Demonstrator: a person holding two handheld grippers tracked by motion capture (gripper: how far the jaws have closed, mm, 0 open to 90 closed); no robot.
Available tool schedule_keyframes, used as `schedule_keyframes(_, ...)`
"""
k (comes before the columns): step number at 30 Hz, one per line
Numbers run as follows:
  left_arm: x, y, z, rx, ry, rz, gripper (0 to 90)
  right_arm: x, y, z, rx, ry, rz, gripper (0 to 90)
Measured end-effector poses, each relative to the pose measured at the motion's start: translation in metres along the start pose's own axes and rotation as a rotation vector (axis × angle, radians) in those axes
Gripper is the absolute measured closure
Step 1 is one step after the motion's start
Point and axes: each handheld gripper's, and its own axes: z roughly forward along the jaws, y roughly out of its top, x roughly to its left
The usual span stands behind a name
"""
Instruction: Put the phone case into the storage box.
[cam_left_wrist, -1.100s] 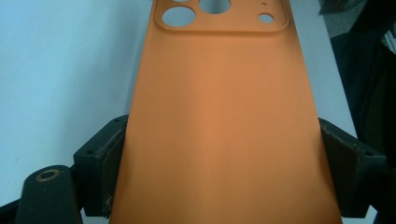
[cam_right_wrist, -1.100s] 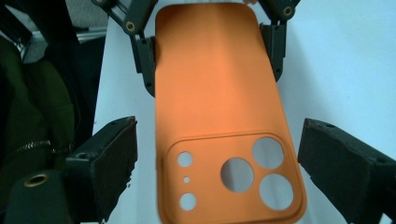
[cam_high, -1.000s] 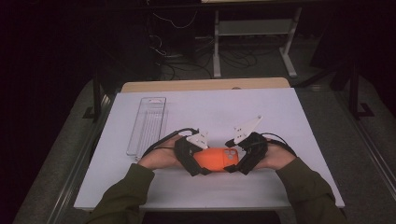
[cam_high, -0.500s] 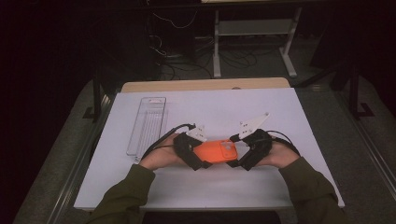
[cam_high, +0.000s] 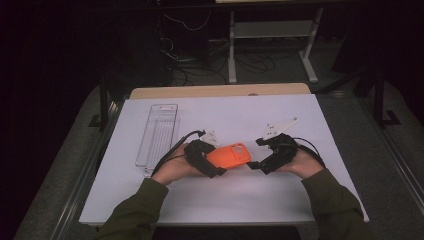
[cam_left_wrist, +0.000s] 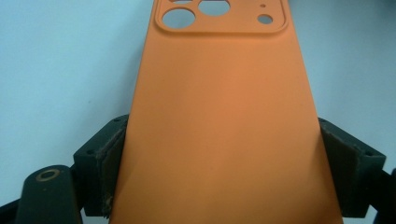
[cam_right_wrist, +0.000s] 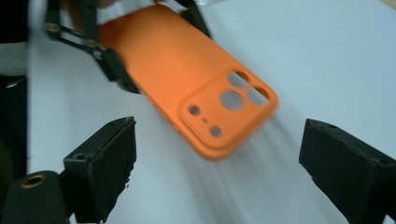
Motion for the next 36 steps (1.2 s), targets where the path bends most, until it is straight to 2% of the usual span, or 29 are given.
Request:
schedule_keyframes(1,0.001,0.0,-0.001,0.007,0.009,0.004,15.3,-0.001,-0.001,0.0,0.003,-0.007,0.0,9.6)
schedule_keyframes(2,0.002,0.0,-0.001,0.006,0.017,0.002,15.3,-0.003,-0.004,-0.001,0.01,-0.036,0.018,8.9)
schedule_keyframes(5,0.003,0.001,-0.003,-0.002,0.035,-0.016,15.3,-0.004,-0.007,-0.001,0.01,-0.048,0.02,8.6)
schedule_keyframes(7,0.004,0.001,-0.003,-0.005,0.053,-0.036,15.3,-0.005,-0.011,-0.001,0.004,-0.085,0.039,8.4)
schedule_keyframes(11,0.006,0.0,-0.005,-0.006,0.065,-0.046,15.3,-0.003,-0.016,-0.002,0.0,-0.126,0.065,8.9)
schedule_keyframes(13,0.006,0.001,-0.006,-0.006,0.081,-0.053,15.3,-0.003,-0.017,-0.002,-0.006,-0.131,0.072,8.9)
schedule_keyframes(14,0.008,0.001,-0.007,0.003,0.085,-0.045,15.3,-0.002,-0.018,-0.002,-0.01,-0.143,0.074,9.0)
schedule_keyframes(17,0.008,0.0,-0.007,-0.01,0.097,-0.062,15.3,0.002,-0.021,-0.002,-0.024,-0.164,0.111,10.0)
schedule_keyframes(20,0.008,0.0,-0.007,-0.014,0.104,-0.064,15.3,0.005,-0.023,-0.002,-0.037,-0.171,0.131,10.2)
schedule_keyframes(25,0.006,0.0,-0.006,-0.032,0.111,-0.094,15.3,0.014,-0.03,0.001,-0.054,-0.228,0.167,10.2)
schedule_keyframes(29,0.006,-0.001,-0.005,-0.031,0.109,-0.096,15.3,0.02,-0.035,0.002,-0.059,-0.257,0.191,8.6)
schedule_keyframes(31,0.005,0.0,-0.004,-0.051,0.111,-0.116,15.3,0.023,-0.039,0.002,-0.075,-0.283,0.214,5.8)
schedule_keyframes(34,0.006,0.0,-0.006,-0.031,0.11,-0.096,15.3,0.026,-0.041,0.003,-0.086,-0.299,0.232,4.6)
schedule_keyframes(36,0.006,0.0,-0.006,-0.038,0.104,-0.103,15.3,0.027,-0.043,0.006,-0.092,-0.308,0.24,4.4)
